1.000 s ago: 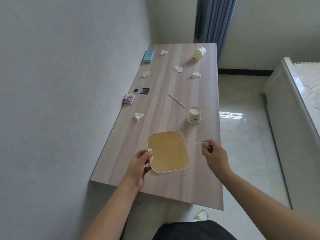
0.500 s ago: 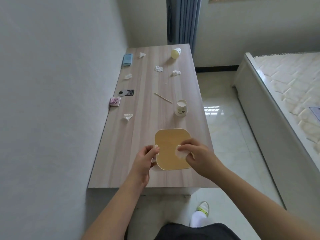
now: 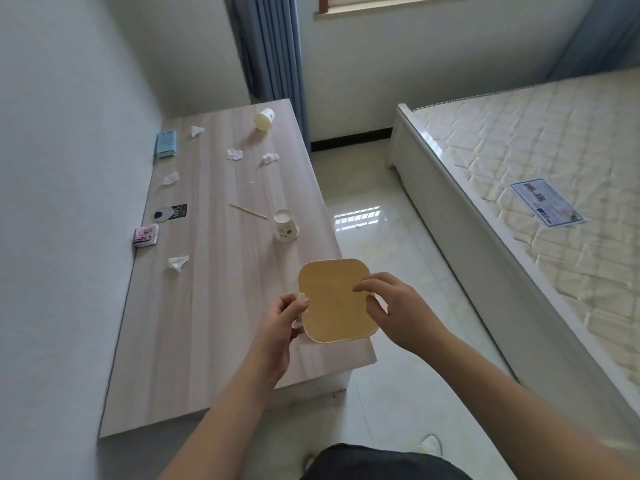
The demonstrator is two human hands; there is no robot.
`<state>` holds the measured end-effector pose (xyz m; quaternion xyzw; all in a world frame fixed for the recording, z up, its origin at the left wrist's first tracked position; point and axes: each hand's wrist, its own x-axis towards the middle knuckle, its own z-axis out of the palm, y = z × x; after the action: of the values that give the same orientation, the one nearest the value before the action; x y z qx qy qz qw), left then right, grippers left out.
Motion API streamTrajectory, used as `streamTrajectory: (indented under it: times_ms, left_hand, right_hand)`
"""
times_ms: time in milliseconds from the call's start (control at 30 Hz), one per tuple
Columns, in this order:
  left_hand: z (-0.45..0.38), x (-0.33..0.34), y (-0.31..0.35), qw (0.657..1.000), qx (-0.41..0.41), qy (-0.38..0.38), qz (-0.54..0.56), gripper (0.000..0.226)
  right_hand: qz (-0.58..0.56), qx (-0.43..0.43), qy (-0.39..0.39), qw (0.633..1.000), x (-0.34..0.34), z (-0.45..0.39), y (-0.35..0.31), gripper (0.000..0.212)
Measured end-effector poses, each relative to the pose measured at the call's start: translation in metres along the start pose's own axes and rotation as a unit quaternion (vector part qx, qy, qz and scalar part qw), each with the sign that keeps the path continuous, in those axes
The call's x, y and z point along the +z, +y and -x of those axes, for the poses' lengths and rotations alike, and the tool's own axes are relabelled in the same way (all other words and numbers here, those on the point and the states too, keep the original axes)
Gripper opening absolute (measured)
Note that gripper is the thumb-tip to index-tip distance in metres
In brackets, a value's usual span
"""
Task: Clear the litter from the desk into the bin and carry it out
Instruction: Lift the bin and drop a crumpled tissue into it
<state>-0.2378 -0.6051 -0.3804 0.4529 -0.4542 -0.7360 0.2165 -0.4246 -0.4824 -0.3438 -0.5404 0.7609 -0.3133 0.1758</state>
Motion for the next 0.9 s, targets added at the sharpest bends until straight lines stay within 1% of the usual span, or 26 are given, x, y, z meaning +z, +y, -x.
streamTrajectory:
  times_ms: [167, 300, 400, 567, 700, 800, 900]
  left_hand:
    - [-0.014, 0.071, 0.0, 1.0, 0.002, -0.023, -0.02, 0.051]
    - [-0.026, 0.141, -0.008, 0.998, -0.006, -0.044, -0.037, 0.046]
    - [-0.035, 0.191, -0.014, 0.997, -0.019, -0.054, -0.047, 0.043]
    - [-0.048, 0.252, -0.023, 0.996, -0.029, -0.058, -0.056, 0.042]
    - [-0.059, 0.27, -0.024, 0.997, -0.04, -0.043, -0.057, 0.041]
    - [-0.074, 0.264, -0.021, 0.998, -0.043, -0.029, -0.045, 0.037]
    - [-0.095, 0.252, -0.01, 0.999, -0.048, -0.006, -0.004, 0.034]
  right_hand:
    - [0.031, 0.016, 0.017, 0.999, -0.054, 0.016, 0.054, 0.025]
    - [0.117, 0.022, 0.045, 0.992, -0.104, 0.032, 0.11, 0.026]
    - [0.172, 0.044, 0.059, 0.982, -0.138, 0.042, 0.15, 0.027]
    - [0.194, 0.071, 0.065, 0.976, -0.174, 0.051, 0.197, 0.026]
    - [0.203, 0.07, 0.056, 0.975, -0.185, 0.043, 0.216, 0.028]
    - [0.229, 0.056, 0.075, 0.969, -0.188, 0.025, 0.222, 0.033]
    - [0.249, 0.067, 0.073, 0.964, -0.189, -0.004, 0.221, 0.039]
